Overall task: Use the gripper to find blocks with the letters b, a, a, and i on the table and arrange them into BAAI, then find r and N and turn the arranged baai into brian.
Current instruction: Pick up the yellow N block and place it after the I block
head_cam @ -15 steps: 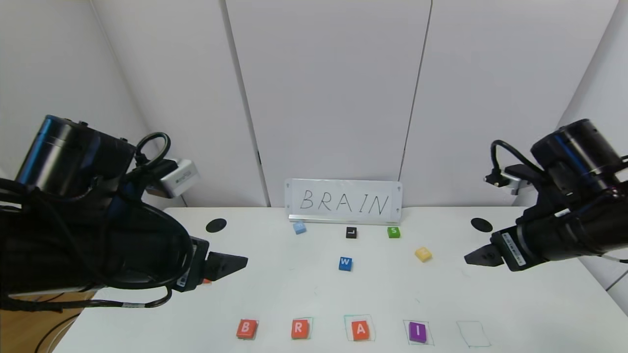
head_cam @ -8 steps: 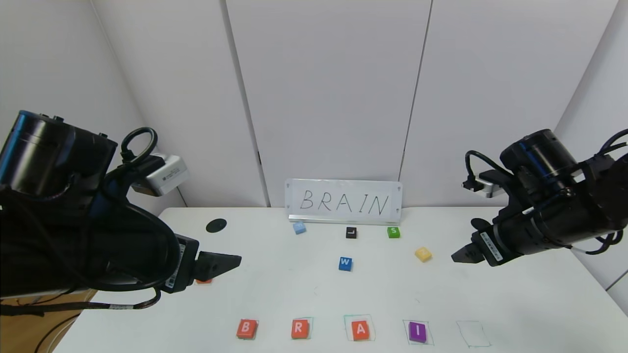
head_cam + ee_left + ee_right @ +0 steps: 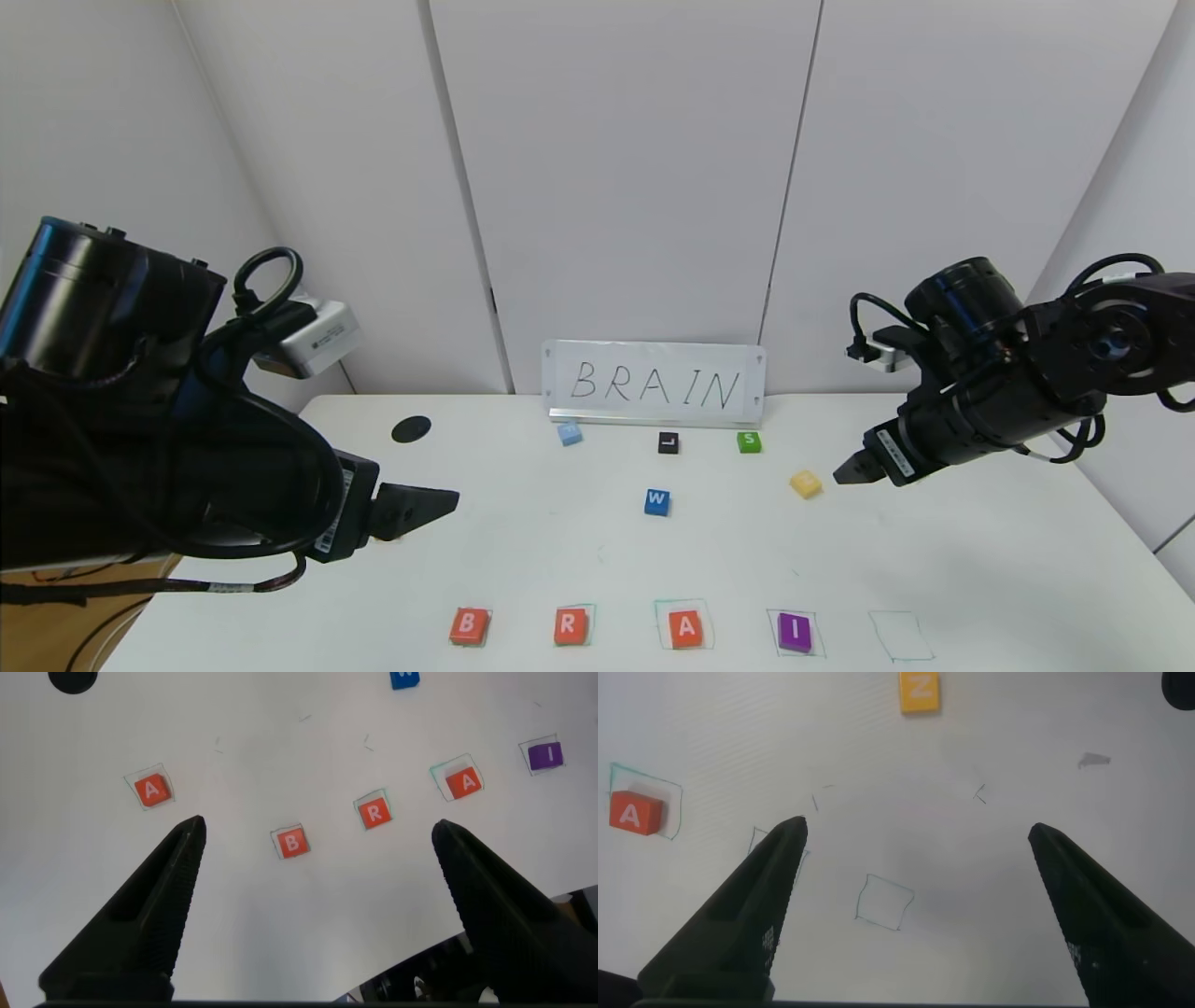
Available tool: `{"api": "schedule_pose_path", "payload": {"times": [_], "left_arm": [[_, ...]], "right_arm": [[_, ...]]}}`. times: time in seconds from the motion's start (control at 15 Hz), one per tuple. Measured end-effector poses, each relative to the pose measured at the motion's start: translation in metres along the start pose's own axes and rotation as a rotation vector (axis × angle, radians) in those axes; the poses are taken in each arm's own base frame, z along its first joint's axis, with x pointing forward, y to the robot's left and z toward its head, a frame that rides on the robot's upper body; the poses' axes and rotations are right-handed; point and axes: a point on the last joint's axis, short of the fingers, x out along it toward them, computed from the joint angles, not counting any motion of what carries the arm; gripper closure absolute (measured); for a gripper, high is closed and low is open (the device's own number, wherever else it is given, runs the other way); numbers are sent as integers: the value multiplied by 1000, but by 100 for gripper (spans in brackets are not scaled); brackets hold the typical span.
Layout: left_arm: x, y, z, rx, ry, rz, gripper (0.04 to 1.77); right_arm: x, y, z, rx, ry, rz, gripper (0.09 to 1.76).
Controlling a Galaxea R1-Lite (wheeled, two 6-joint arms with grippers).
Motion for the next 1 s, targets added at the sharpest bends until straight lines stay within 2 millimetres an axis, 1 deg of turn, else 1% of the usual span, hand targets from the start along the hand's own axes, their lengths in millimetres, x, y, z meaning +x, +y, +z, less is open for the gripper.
{"api": "schedule_pose_path", "payload": {"times": [0.33, 0.4, 0.47, 0.6, 0.73, 0.87, 1.0], "left_arm": [[0, 1, 0, 6, -1, 2, 9], [0, 3, 0, 13, -2, 10, 9], [0, 5, 1, 13, -4, 17, 9], [1, 5, 0, 18, 0, 18, 9], [3, 5, 0, 19, 5, 19, 9], [6, 5, 1, 19, 12, 18, 9], [8, 5, 0, 19, 22, 18, 9]], "right_arm": [[4, 0, 1, -4, 8, 4, 14], [6, 0, 5, -16, -1, 12, 14], [13, -1, 9, -24, 0, 19, 14], [37, -2, 18, -38, 17, 35, 14], [54, -5, 24, -39, 30, 39, 14], [66, -7, 25, -34, 44, 39, 14], [74, -9, 27, -30, 51, 37, 14]]}}
